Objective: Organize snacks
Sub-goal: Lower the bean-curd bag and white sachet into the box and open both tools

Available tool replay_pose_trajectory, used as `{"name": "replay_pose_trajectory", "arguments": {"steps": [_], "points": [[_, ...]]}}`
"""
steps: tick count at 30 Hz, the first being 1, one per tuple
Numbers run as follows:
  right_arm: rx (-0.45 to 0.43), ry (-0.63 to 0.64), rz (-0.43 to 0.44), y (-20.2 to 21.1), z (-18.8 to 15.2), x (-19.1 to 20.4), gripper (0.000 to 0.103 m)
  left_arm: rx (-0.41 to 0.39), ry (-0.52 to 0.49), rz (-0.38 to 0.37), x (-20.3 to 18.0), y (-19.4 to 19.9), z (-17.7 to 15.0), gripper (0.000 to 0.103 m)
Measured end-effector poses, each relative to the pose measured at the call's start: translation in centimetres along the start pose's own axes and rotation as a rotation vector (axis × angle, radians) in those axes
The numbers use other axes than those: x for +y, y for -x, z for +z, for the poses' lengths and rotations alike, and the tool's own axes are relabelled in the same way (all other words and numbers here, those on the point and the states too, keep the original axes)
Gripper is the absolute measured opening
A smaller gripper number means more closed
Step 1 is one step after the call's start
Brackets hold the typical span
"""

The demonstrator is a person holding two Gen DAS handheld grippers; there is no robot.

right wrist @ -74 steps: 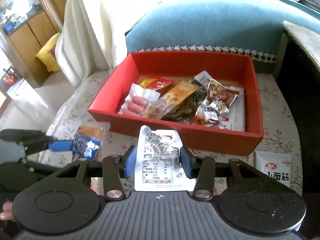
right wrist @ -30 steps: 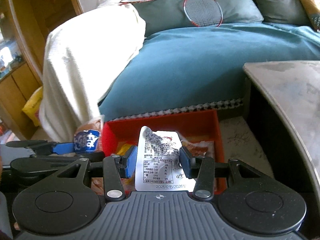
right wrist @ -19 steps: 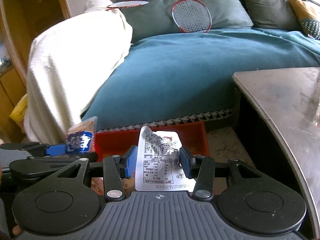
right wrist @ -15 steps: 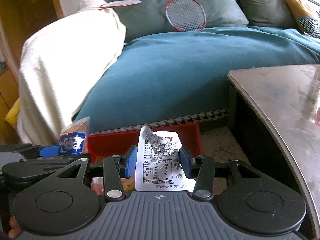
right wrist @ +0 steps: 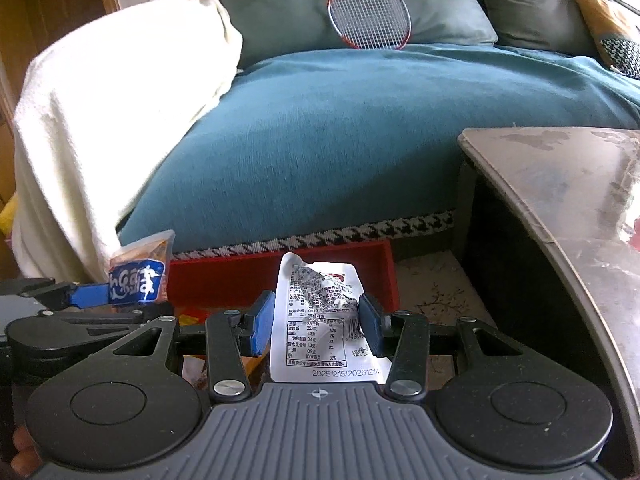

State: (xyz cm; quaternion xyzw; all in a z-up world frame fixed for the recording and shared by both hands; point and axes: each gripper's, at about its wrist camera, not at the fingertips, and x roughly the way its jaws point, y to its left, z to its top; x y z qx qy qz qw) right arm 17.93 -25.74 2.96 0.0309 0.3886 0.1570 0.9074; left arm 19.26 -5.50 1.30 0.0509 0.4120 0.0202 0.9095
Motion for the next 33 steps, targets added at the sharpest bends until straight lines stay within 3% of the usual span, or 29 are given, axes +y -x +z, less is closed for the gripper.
{"name": "replay_pose_trajectory", "arguments": {"steps": [33], "points": [[0.140, 0.015, -0.031, -3.7, -1.1, 0.4, 0.054, 0.050, -0.021, -0.003, -0.4, -1.9, 0.1, 0.048]]}}
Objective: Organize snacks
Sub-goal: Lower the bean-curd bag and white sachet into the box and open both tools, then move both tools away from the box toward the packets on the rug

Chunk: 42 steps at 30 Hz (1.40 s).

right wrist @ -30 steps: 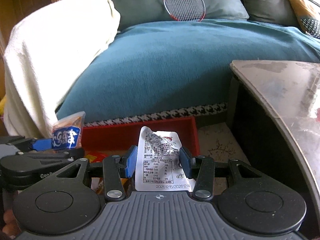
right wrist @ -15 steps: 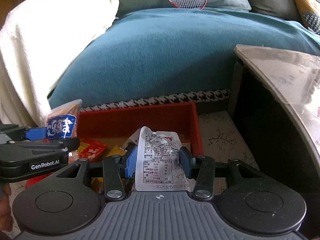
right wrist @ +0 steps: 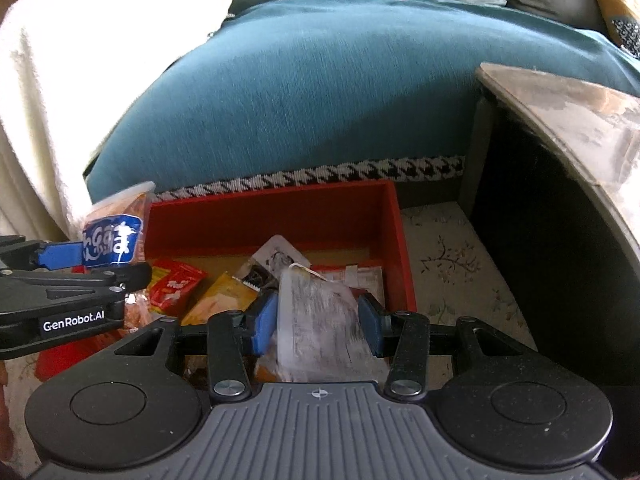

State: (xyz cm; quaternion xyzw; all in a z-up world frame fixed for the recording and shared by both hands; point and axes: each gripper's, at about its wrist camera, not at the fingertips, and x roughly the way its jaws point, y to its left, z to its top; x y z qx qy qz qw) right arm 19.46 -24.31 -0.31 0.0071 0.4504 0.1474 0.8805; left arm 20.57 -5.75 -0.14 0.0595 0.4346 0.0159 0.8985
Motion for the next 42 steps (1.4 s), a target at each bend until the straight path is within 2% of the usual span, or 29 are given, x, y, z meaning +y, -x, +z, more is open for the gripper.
{"name": "replay_pose_trajectory", "arguments": {"steps": [4, 14, 24, 28, 35, 42], "points": [[0.011, -0.001, -0.003, -0.1, -0.1, 0.0, 0.055, 0.005, -0.004, 0.002, -0.2, -0.1, 0.0, 0.049], [0.008, -0.007, -0.008, 0.1, -0.1, -0.1, 0.059, 0.004, -0.009, 0.018, -0.2, 0.1, -0.1, 0.059], [-0.006, -0.015, -0.020, 1.6, -0.1, -1.0, 0.063, -0.010, -0.011, -0.004, -0.2, 1.2, -0.2, 0.060], [-0.004, -0.047, 0.009, 2.7, -0.3, -1.9, 0.063, -0.023, -0.030, -0.024, -0.5, 2.2, -0.4, 0.060], [-0.058, -0.046, -0.010, 6.6, -0.7, -3.5, 0.076, -0.048, -0.069, -0.081, -1.7, 4.4, -1.1, 0.060], [-0.015, -0.103, -0.036, 8.3, -3.0, -6.2, 0.079, -0.025, -0.145, -0.178, -3.8, 6.3, -2.8, 0.060]]}}
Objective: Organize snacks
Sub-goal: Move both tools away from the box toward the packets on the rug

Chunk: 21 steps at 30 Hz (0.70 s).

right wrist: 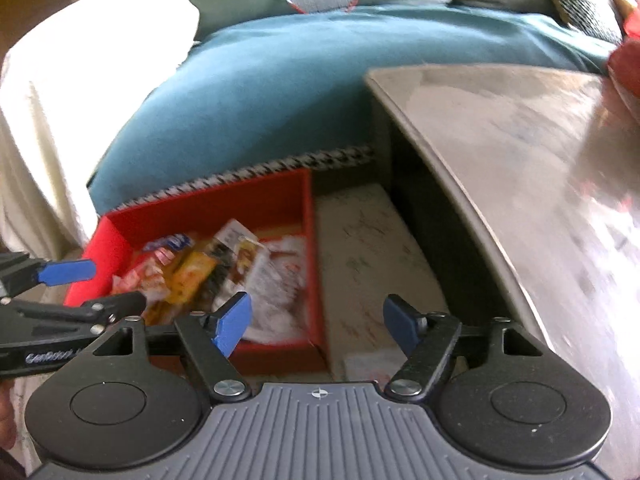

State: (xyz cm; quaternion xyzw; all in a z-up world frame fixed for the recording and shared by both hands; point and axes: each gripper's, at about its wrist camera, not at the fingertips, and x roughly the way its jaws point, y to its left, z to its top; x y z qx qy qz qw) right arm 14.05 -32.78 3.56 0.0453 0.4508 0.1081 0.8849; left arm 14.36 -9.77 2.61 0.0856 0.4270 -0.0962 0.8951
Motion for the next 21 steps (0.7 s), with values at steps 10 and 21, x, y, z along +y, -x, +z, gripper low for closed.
{"name": "replay_pose_trajectory", "arguments": {"steps": [10, 21], "points": [[0.116, 0.008, -0.048, -0.2, -4.1, -1.2, 0.084, 0.066, -0.118, -0.123, -4.4, 0.8, -3.1, 0.061], [0.227, 0.068, -0.085, -4.3, -4.9, -0.7, 0.090, 0.140, -0.217, -0.162, -7.7, 0.1, -5.8, 0.061]]}}
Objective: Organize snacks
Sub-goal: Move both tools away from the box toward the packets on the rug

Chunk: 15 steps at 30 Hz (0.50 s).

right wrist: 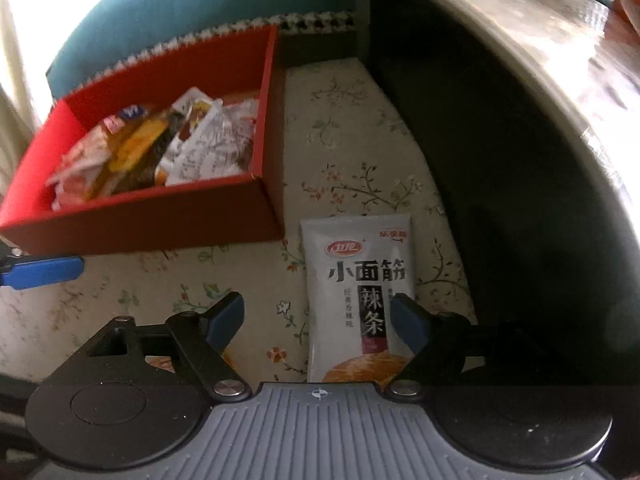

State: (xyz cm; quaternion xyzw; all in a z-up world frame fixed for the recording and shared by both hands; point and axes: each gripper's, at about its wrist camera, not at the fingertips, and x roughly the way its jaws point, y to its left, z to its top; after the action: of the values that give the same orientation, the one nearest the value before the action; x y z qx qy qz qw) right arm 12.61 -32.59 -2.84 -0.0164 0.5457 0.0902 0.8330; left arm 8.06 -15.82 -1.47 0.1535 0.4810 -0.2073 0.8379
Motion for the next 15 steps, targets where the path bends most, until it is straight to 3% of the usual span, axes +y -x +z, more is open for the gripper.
{"name": "replay_pose_trajectory", "arguments": {"steps": [11, 15], "points": [[-0.038, -0.018, 0.034, 1.0, 0.9, -0.5, 0.095, 0.052, -0.045, -0.029, -1.3, -1.5, -0.9, 0.061], [0.014, -0.022, 0.003, -0.4, 0.7, -1.1, 0.096, 0.067, -0.066, -0.037, -2.1, -2.0, -1.1, 0.061]]}}
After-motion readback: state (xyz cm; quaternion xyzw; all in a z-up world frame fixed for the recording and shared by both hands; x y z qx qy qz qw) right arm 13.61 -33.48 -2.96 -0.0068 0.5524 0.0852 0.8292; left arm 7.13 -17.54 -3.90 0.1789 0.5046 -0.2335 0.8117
